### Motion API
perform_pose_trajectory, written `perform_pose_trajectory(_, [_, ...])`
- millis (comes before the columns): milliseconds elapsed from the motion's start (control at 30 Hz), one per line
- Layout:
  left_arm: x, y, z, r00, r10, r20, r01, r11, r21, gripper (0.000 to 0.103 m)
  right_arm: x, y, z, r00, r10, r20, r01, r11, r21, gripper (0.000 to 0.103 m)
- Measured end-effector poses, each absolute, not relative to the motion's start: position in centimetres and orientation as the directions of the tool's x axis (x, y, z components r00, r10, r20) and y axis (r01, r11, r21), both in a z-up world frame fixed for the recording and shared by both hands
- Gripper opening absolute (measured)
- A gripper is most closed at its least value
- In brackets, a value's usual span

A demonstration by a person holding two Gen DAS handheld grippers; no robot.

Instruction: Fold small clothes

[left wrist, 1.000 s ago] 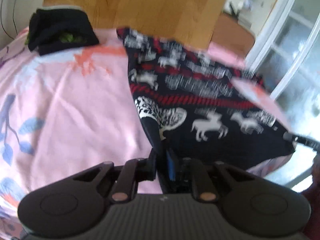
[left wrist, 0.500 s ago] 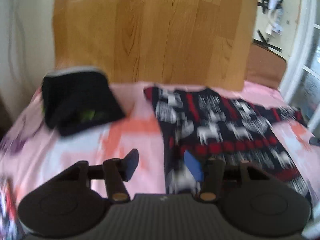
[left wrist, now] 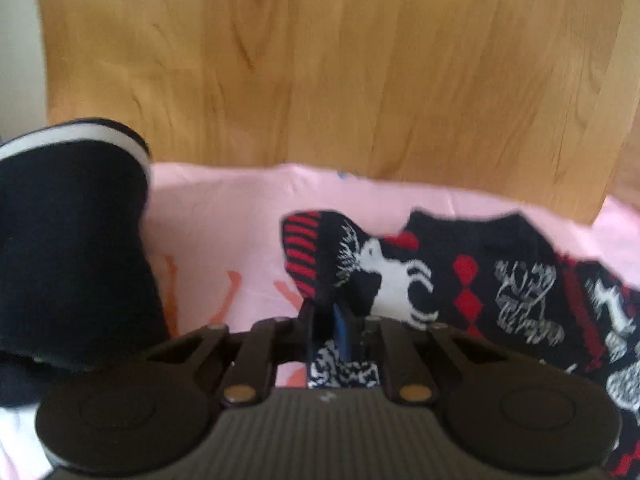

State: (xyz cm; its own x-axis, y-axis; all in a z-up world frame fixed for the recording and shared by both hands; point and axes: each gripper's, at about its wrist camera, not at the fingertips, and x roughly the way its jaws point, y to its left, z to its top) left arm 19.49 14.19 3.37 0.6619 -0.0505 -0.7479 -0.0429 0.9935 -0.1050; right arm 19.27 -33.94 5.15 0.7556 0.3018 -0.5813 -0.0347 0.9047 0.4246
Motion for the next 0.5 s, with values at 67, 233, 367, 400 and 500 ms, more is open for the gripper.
perform_pose_trajectory(67, [18.3,15.2,4.5,0.703,-0.041,-0.710,-0.068,0.990,-0.125,0.010,20.6,-33.3,4.1,0.710,0.316,-0.629,-0.044,0.912,0.408,0.003])
perform_pose_trajectory(233, [18.6,15.6,3.2,0.662,-0.017,-0.750,-0.101,0.989,-0.112,0.014,19.4,-32.1,4.8,0.740,0.372,-0.561,-0.105,0.887,0.450,0.003])
perform_pose_trajectory(367, [18.1,14.6,3.4,0.676,0.055,-0.734,-0.099,0.995,-0.016,0.023,19.9,-32.5,3.8,0.715,0.338,-0.611,-0.044,0.895,0.444,0.006])
perform_pose_trajectory(400, [17.7,15.1,4.1,0.689,0.051,-0.723,-0.114,0.993,-0.038,0.023,19.6,-33.1,4.3,0.713,0.345,-0.610,-0.035,0.887,0.461,0.009])
perform_pose_trajectory(500, [16.4,17.0,6.3,0.742,0.056,-0.668,-0.182,0.976,-0.120,0.025,16.5,-36.3,6.4,0.779,0.316,-0.541,-0.004,0.866,0.500,0.021])
